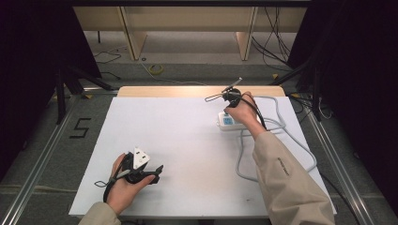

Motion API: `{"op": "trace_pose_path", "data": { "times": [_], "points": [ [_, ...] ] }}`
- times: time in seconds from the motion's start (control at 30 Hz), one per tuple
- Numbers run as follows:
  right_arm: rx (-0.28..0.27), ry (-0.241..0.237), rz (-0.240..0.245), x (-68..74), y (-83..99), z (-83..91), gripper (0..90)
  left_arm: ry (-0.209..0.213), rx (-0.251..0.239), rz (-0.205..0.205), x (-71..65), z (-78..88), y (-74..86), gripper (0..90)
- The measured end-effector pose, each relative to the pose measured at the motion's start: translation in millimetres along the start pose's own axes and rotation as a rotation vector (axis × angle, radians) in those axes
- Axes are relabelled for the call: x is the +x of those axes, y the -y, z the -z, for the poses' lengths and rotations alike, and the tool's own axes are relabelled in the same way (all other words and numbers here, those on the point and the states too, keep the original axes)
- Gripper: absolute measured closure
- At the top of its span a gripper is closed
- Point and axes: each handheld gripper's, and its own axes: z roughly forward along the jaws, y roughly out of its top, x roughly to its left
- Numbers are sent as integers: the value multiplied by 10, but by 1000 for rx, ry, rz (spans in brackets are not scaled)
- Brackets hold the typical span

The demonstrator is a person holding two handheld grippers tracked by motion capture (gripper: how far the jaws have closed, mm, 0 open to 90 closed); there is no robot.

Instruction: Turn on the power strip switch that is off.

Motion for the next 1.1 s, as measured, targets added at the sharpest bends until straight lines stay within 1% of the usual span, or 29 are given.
{"op": "trace_pose_path", "data": {
  "times": [0.37, 0.47, 0.57, 0.83, 1.0, 1.1],
  "points": [
    [7, 15, 5, 35, -12, -58, 900, 1, -1, 2, 4, 1, 1, 188],
    [13, 21, 12, 29, -13, -64, 900, 0, -1, 1, 4, 2, 1, 188],
    [14, 28, 10, 22, -10, -68, 900, -2, -4, 5, 4, -2, 2, 188],
    [15, 29, 8, 1, -7, -71, 900, -1, -5, 5, 4, 0, 0, 188],
    [16, 21, 5, 7, -17, -76, 900, -1, -6, 3, 10, -2, 1, 187],
    [20, 27, 8, 15, -24, -79, 900, -2, -5, 5, 11, -3, 3, 187]
  ]
}}
